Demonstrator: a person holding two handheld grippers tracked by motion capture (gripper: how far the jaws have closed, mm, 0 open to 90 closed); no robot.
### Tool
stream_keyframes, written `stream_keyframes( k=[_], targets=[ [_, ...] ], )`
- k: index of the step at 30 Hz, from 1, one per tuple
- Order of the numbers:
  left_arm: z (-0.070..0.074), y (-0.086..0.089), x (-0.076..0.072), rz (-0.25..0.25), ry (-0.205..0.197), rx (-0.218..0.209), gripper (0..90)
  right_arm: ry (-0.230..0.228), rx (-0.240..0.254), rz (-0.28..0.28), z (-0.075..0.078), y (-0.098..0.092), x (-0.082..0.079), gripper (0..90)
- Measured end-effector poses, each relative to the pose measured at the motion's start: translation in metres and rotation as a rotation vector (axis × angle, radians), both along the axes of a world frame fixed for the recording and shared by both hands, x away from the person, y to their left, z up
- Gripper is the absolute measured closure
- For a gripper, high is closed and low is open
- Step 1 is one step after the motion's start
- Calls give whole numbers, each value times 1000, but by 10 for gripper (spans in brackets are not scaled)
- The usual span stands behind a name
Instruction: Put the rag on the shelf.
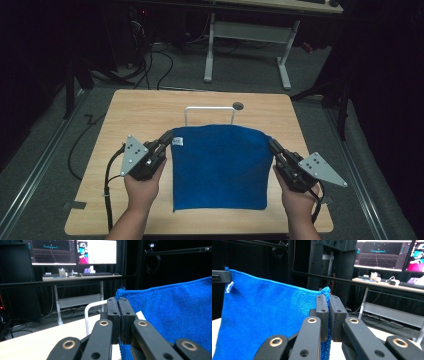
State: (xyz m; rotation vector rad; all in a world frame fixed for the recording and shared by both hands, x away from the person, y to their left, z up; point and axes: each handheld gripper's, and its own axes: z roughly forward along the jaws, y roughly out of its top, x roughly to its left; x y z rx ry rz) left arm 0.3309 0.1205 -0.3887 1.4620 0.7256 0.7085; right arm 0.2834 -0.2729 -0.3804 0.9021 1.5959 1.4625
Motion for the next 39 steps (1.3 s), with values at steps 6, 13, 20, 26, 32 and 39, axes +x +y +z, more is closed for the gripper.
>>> stream_keyframes(
  k=[6, 13, 20, 26, 32, 39],
  targets=[
    [13, 5, 1, 9, -33, -6, 890, -42, 9, 6, 16, 2, 0, 875],
    [36, 11, 12, 32, -69, 2, 892, -69, 6, 3, 38, 5, 13, 875],
    [52, 14, 32, 55, -78, 22, 894, -79, 19, -4, 50, 7, 29, 876],
    [58, 15, 48, 70, -72, 41, 895, -65, 18, -13, 51, 9, 44, 876],
    [61, 17, 69, 93, -63, 62, 897, -62, 9, -25, 57, 14, 63, 876],
    [68, 18, 92, 129, -64, 71, 897, -53, 3, -27, 66, 22, 84, 876]
  ],
)
